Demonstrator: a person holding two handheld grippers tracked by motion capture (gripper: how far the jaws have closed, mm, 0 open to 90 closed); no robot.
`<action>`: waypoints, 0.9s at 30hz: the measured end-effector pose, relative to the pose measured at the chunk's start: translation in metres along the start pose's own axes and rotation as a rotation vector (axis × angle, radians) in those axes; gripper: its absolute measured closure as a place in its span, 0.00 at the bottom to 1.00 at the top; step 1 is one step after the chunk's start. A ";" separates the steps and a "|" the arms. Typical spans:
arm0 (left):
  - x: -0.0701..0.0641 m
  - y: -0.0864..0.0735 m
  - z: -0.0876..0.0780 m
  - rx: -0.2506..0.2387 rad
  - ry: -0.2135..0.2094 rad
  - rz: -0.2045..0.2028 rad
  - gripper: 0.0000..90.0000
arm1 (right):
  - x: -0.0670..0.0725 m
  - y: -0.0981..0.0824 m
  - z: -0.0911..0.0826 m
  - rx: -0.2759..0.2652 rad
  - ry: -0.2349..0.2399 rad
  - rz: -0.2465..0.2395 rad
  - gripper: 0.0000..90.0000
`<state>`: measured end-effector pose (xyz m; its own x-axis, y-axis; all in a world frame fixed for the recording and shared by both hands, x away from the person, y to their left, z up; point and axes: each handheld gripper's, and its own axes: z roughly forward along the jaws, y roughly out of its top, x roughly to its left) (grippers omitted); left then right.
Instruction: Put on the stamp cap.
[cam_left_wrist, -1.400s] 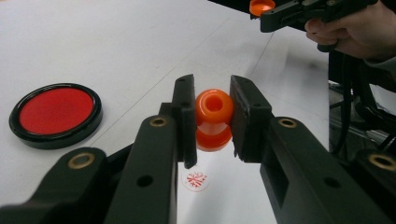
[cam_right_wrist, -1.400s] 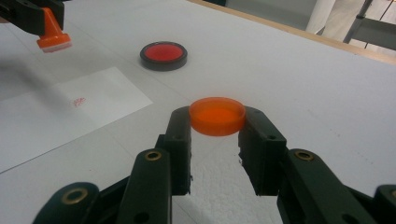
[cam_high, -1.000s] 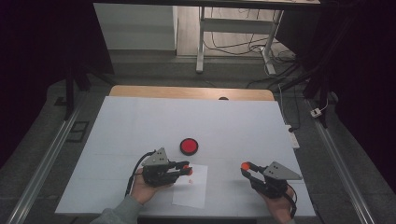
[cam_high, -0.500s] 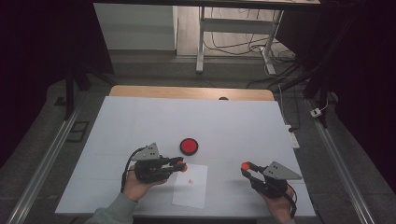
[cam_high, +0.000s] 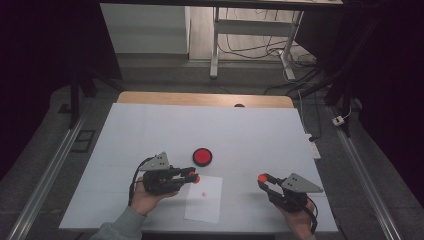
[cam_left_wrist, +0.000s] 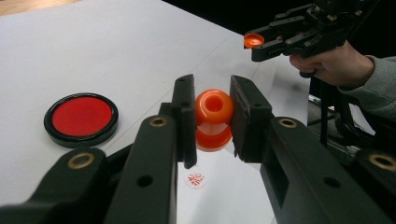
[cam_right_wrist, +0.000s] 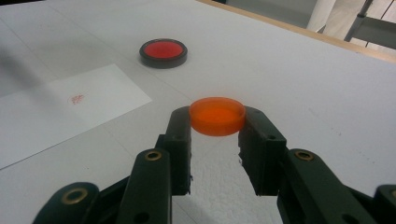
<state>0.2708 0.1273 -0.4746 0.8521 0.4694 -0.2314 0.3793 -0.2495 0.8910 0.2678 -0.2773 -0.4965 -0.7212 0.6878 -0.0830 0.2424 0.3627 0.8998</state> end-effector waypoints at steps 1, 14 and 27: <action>0.000 0.000 0.000 0.000 0.001 -0.001 0.81 | 0.000 0.000 0.000 -0.001 0.001 -0.002 0.72; -0.001 -0.001 0.003 0.013 0.001 0.001 0.81 | 0.004 0.001 0.004 0.004 0.024 -0.010 0.72; 0.000 -0.001 0.004 0.013 0.006 -0.003 0.81 | 0.009 0.003 0.007 -0.006 0.050 -0.004 0.72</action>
<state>0.2716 0.1241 -0.4764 0.8488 0.4751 -0.2318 0.3869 -0.2594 0.8849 0.2668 -0.2654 -0.4974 -0.7538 0.6539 -0.0650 0.2360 0.3617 0.9019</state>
